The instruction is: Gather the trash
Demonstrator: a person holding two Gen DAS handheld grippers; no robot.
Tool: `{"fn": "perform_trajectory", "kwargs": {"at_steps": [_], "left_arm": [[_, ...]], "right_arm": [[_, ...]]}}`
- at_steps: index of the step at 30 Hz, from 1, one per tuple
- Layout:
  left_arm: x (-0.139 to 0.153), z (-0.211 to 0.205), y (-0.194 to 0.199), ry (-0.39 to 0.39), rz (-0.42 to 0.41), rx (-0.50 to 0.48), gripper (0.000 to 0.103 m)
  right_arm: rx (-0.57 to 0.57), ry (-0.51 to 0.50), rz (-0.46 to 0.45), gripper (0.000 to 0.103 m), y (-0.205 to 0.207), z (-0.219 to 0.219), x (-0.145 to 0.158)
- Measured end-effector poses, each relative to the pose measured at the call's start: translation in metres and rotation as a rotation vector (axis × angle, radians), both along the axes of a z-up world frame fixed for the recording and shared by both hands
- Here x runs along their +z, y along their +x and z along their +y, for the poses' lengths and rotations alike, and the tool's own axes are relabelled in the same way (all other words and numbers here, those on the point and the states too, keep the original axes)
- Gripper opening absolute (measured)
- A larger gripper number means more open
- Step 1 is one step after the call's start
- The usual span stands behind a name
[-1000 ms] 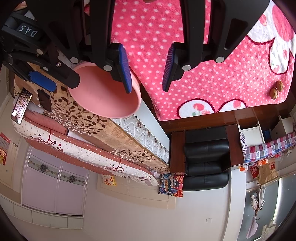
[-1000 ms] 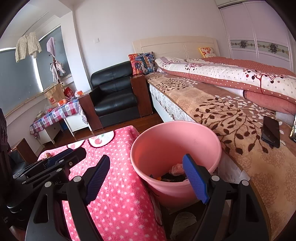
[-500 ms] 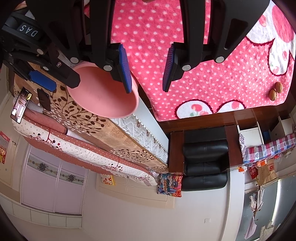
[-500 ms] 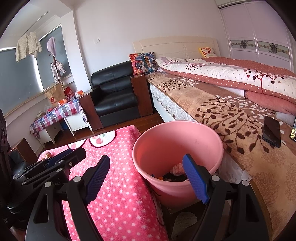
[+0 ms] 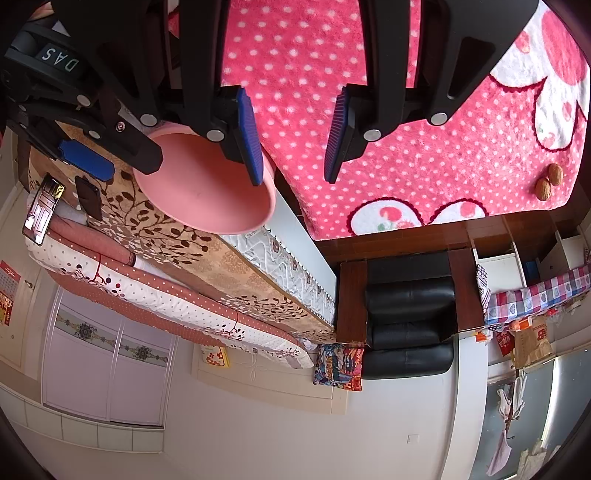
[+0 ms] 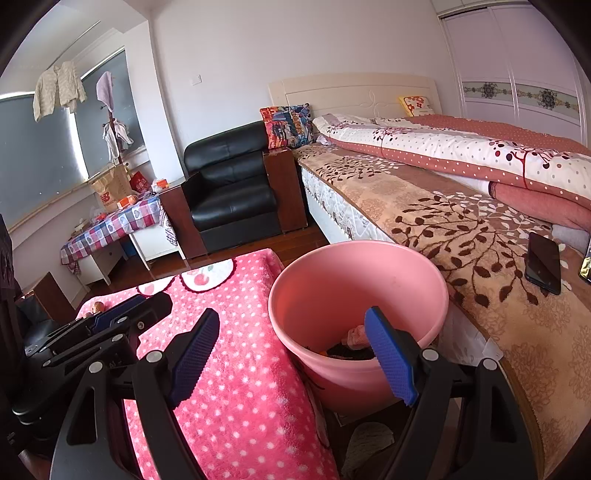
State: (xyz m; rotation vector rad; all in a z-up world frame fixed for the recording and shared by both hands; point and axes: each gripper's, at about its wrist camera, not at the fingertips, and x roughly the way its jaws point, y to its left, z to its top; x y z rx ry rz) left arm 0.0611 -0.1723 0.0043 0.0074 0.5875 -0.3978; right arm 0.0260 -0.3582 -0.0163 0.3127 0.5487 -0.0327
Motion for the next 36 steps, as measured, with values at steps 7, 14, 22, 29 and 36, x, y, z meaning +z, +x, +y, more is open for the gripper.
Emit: {"fn": "perform_trajectory", "kwargs": {"at_steps": [7, 14, 22, 29, 36], "left_arm": [[0.0023, 0.0014, -0.0023, 0.001, -0.008, 0.001, 0.035], [0.0044, 0.0019, -0.0047, 0.003, -0.017, 0.003, 0.035], [0.0054, 0.0023, -0.0061, 0.001, -0.020, 0.006, 0.035], [0.0065, 0.0031, -0.0075, -0.001, -0.023, 0.006, 0.035], [0.0093, 0.0032, -0.0086, -0.002, -0.030, 0.008, 0.035]], "right_arm": [[0.000, 0.000, 0.000, 0.080, 0.0000, -0.0002, 0.0000], [0.003, -0.001, -0.001, 0.080, -0.0019, 0.0009, 0.0007], [0.008, -0.002, -0.002, 0.080, -0.0028, 0.0028, 0.0036], [0.009, -0.003, -0.006, 0.080, -0.0022, 0.0034, 0.0033], [0.017, -0.009, -0.011, 0.080, -0.0037, 0.0067, 0.0059]]}}
